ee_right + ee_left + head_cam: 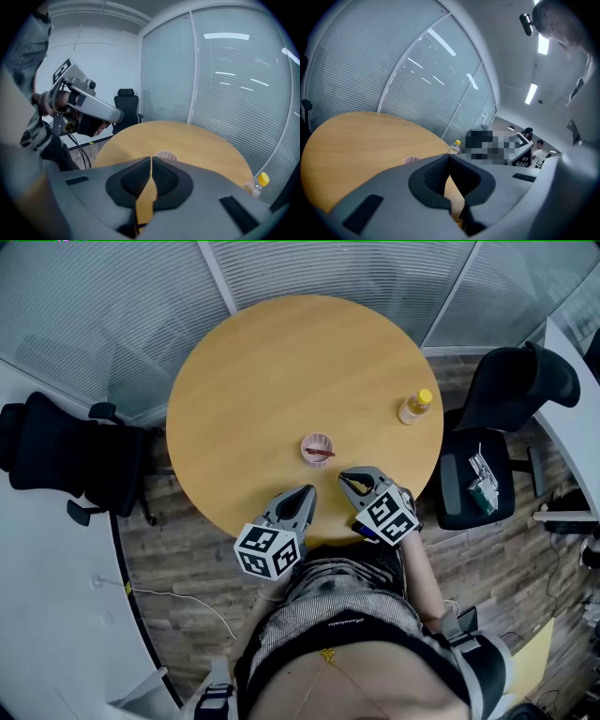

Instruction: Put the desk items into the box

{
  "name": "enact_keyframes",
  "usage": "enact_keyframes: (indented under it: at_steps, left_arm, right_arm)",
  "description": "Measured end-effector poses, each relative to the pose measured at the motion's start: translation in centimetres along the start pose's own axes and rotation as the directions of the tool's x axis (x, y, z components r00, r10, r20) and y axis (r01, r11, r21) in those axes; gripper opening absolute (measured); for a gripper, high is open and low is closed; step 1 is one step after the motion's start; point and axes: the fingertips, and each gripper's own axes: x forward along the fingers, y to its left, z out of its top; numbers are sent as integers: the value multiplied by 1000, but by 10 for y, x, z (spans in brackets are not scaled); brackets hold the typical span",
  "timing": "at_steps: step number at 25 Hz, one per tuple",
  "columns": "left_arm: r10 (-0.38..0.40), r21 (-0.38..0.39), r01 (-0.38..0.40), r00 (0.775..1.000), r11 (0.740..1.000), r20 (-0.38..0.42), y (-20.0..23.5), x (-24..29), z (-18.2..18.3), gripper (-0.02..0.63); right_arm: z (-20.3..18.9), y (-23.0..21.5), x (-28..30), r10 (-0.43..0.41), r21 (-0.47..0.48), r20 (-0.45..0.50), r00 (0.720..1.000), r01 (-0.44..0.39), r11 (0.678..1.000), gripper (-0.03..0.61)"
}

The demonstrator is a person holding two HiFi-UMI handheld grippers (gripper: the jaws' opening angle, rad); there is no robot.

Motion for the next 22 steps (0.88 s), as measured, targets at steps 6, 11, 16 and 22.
enact_keyframes:
  at_steps: [6,11,16,22]
  left_arm:
    - [-9,9,9,1000,1000,7,-5,1,2,2]
    - [-17,38,15,999,999,38,-9,2,14,2]
    - [-24,124,13,996,992,85,-12,3,38,2]
    - [-46,172,22,989,985,138,-17,3,62,2]
  right_arm:
    - [32,8,-16,21,36,163,986,-27,999,29]
    - [61,6,-31,16,55,266,964,-32,998,29]
    - [86,3,-44,24,27,366,930,-36,999,28]
    - [114,-2,-61,33,58,484,875,-70,996,25]
